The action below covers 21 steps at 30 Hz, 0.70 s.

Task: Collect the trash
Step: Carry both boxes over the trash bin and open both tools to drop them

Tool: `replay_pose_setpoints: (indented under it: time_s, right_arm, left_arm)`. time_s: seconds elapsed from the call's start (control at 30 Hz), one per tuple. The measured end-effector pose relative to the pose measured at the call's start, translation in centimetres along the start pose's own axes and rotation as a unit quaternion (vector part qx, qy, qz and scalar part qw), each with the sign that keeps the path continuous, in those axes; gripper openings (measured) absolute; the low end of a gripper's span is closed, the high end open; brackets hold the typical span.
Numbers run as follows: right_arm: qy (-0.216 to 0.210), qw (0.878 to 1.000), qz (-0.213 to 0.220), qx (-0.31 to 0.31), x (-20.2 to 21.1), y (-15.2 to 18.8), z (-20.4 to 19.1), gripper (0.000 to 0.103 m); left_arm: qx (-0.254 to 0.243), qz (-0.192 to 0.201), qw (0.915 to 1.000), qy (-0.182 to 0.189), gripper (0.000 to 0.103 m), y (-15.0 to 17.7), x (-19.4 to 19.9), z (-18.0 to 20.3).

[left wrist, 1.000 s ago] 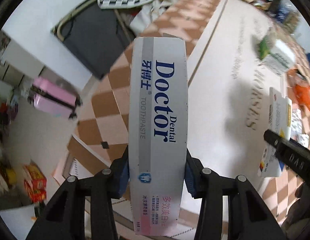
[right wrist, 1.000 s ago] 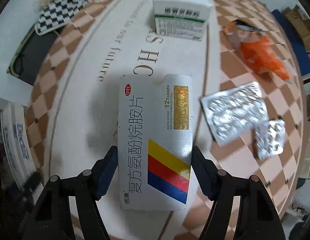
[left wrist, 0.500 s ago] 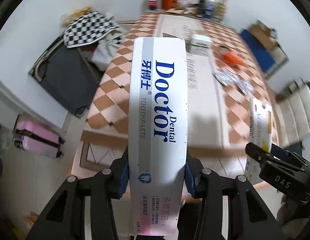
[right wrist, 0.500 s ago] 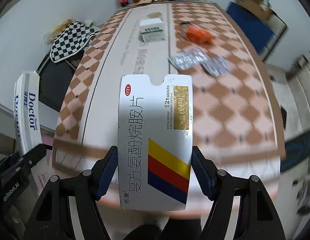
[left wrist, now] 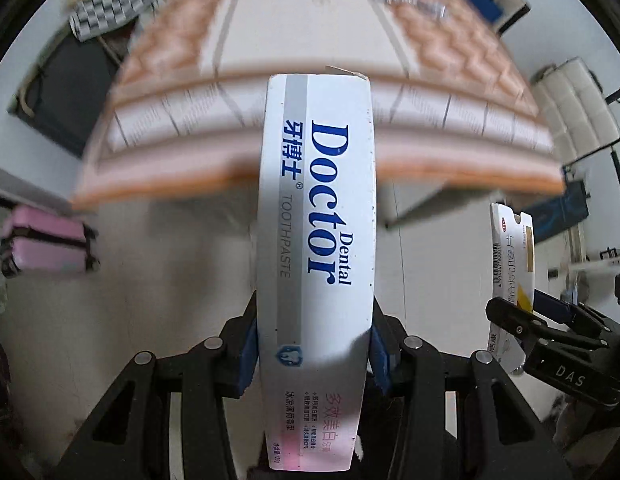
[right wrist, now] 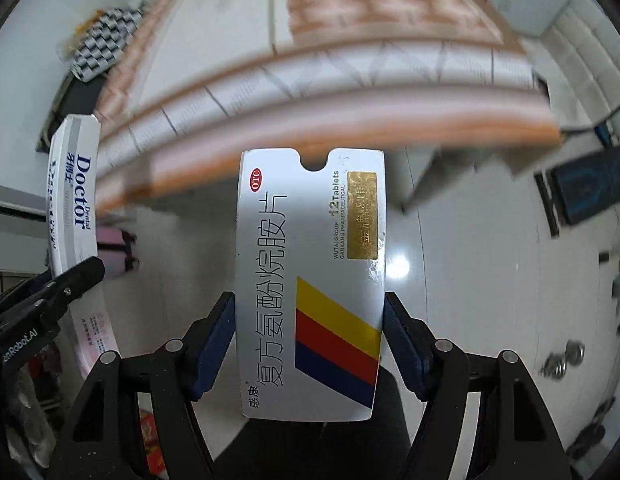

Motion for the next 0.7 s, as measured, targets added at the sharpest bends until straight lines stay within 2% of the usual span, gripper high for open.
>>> replay_pose_setpoints:
  time_s: [0.17, 0.3, 0.4, 0.5, 0.57, 0.63, 0.67, 0.7]
  right_arm:
    - [0.000, 0.998, -0.056, -0.011, -8.5, 2.2, 3.1, 0.074]
    - [0.008, 0.996, -0.092, -0.021, -16.4, 2.9, 5.1, 0.074]
    - [0.002, 0.992, -0.118, -0.036, -23.0, 2.9, 6.3, 0.074]
    - [0.000, 0.991, -0.130, -0.037, -28.3, 2.4, 6.7, 0.074]
    - [-0.006, 0.990, -0.136, -0.037, -31.4, 2.1, 6.8, 0.074]
    - [-0.005, 0.989, -0.143, -0.038, -34.4, 1.4, 6.8, 0.074]
    - [-0.004, 0.988, -0.146, -0.039, -35.5, 1.0, 6.9, 0.074]
    - [-0.002, 0.988, -0.149, -0.041, -36.8, 0.7, 7.0, 0.074]
  left_arm:
    - [0.034, -0.087, 0.9947, 0.043, 0.042, 1.3, -11.0, -0.5]
    - [0.055, -0.151, 0.9848, 0.065, 0.043, 1.0, -21.4, -1.2]
    - [0.071, -0.188, 0.9761, 0.083, 0.043, 0.3, -27.7, -1.7]
    - [0.078, -0.223, 0.9669, 0.098, 0.043, -0.4, -33.2, -1.8]
    - [0.087, -0.243, 0.9582, 0.124, 0.044, -0.8, -35.9, -1.7]
    - [0.087, -0.251, 0.9561, 0.122, 0.044, -1.1, -38.2, -1.6]
    - [0.084, -0.248, 0.9582, 0.115, 0.047, -1.3, -39.0, -1.7]
    - [0.083, -0.244, 0.9602, 0.109, 0.061, -1.5, -39.4, -1.7]
Point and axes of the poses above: each gripper's, at about its wrist camera, not at the fingertips, and x roughly against the way its jaws point, z to its right, y to its underside, the point moved 3 cm from there along -x, roughly the way its jaws point, and after that the axes turned 5 degrees about -z, right-handed, at the moved point
